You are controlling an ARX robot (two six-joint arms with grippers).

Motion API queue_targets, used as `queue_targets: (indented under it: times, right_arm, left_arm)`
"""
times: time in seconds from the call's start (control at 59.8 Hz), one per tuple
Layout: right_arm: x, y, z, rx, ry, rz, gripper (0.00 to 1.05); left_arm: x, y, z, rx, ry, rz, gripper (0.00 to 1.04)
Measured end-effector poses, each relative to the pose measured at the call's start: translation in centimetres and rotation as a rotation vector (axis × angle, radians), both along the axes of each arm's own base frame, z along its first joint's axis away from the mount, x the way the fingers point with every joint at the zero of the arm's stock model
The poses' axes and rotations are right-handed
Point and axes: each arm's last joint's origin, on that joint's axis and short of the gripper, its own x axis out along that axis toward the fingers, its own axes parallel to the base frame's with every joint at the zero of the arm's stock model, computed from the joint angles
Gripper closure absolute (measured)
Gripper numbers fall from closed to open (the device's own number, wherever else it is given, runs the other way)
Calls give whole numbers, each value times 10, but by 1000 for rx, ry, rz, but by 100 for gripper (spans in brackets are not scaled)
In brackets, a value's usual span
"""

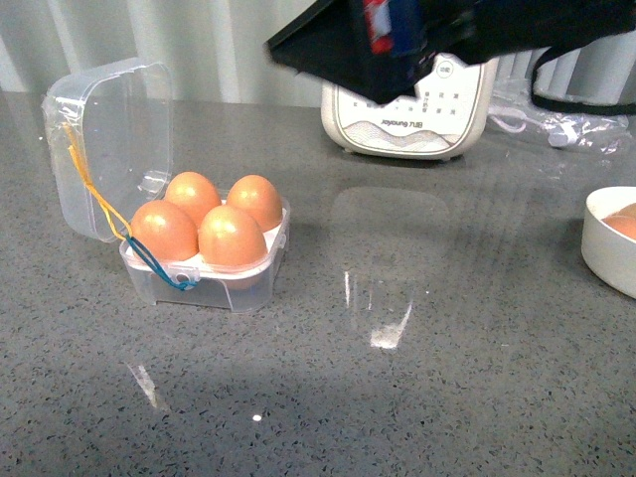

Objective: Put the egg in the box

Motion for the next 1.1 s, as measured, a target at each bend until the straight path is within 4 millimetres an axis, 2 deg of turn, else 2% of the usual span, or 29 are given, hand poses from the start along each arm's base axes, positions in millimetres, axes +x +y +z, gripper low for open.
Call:
queue_targets:
  times: [0.084, 0.201, 0.251, 0.401, 0.569, 0.652, 0.719, 0.819, 0.886, 0.987, 1.104]
  right_arm:
    - [0, -24, 8, 15, -37, -149, 7]
    - [-8, -85, 13, -22, -107, -544, 7]
    - [-14, -99, 14, -43, -130, -643, 7]
    - [-35, -129, 23, -95, -228, -835, 7]
    - [-68, -157, 38, -135, -349, -974, 7]
    - [-84, -172, 35, -146, -359, -1032, 7]
    - [-105, -180, 21, -7, -230, -960, 23]
    - [-135, -174, -8, 113, -160, -963, 46]
    - [-145, -168, -19, 136, -146, -967, 57]
    - [-160, -157, -41, 149, -121, -962, 78]
    - [-173, -149, -55, 154, -118, -966, 100]
  left_arm:
    - [0, 0, 0, 0, 0, 0, 7]
    - [0, 0, 0, 0, 0, 0, 7]
    - [0, 0, 0, 0, 0, 0, 7]
    - [0, 0, 0, 0, 0, 0, 7]
    - [0, 0, 0, 0, 0, 0, 7]
    - [0, 0, 0, 0, 0, 0, 7]
    - [0, 0, 0, 0, 0, 0, 7]
    - [0, 0, 0, 0, 0, -1, 7]
    - [0, 0, 0, 0, 0, 0, 7]
    - [0, 0, 0, 0, 0, 0, 7]
    - [0, 0, 0, 0, 0, 0, 7]
